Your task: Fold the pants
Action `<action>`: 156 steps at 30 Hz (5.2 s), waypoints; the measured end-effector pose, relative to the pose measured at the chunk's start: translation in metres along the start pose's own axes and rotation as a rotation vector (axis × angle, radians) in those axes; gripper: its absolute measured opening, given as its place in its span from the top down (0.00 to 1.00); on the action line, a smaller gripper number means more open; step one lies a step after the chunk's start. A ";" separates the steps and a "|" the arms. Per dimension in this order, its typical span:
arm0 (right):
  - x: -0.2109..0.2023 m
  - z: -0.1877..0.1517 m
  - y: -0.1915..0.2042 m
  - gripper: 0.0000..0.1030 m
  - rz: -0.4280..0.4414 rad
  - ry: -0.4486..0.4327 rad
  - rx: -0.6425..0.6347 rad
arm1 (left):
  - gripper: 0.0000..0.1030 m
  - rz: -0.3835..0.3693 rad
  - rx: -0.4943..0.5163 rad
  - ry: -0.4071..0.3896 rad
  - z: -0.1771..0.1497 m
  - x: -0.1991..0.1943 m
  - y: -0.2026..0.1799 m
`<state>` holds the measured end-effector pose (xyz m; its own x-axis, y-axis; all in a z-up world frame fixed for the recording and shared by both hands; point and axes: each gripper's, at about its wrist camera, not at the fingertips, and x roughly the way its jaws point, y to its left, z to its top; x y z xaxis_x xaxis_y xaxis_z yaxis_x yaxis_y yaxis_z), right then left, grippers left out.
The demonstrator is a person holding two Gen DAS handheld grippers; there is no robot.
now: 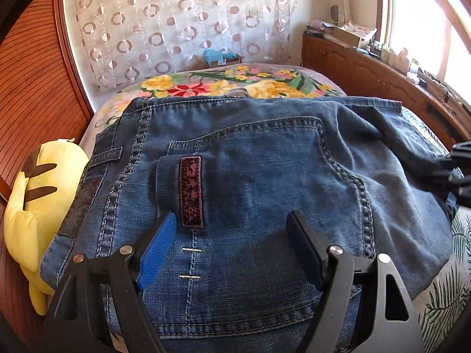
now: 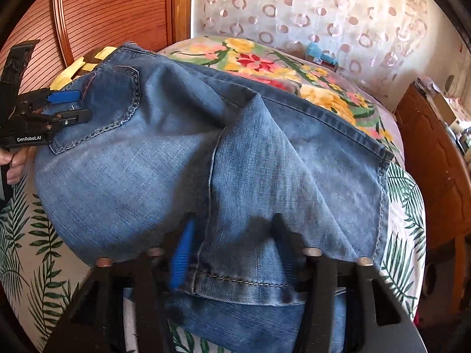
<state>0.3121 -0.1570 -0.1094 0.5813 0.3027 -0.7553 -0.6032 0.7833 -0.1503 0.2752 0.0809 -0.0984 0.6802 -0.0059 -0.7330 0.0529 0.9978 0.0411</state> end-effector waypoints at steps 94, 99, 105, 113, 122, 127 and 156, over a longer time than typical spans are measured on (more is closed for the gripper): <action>0.015 0.010 -0.111 0.82 -0.175 -0.095 0.258 | 0.64 0.069 -0.088 0.107 0.072 0.068 0.132; 0.016 0.011 -0.111 0.82 -0.183 -0.095 0.252 | 0.84 0.101 -0.059 0.068 0.071 0.057 0.118; 0.015 0.010 -0.110 0.82 -0.179 -0.099 0.254 | 0.92 0.105 -0.077 0.001 0.071 0.035 0.116; -0.030 0.015 -0.111 0.91 -0.184 -0.206 0.244 | 0.92 0.098 -0.106 -0.142 0.079 -0.026 0.119; -0.037 0.050 -0.103 0.92 -0.258 -0.242 0.193 | 0.91 0.122 -0.151 -0.069 0.070 0.016 0.137; 0.018 0.057 -0.103 0.92 -0.282 -0.093 0.190 | 0.90 0.173 -0.150 -0.005 0.060 0.031 0.141; -0.066 -0.069 -0.079 0.51 -0.076 -0.083 0.451 | 0.25 0.027 -0.091 -0.078 -0.018 -0.045 0.064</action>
<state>0.2842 -0.2764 -0.0919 0.6674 0.2629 -0.6967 -0.2701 0.9574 0.1026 0.2351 0.1463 -0.0753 0.7357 0.0196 -0.6770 -0.0305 0.9995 -0.0042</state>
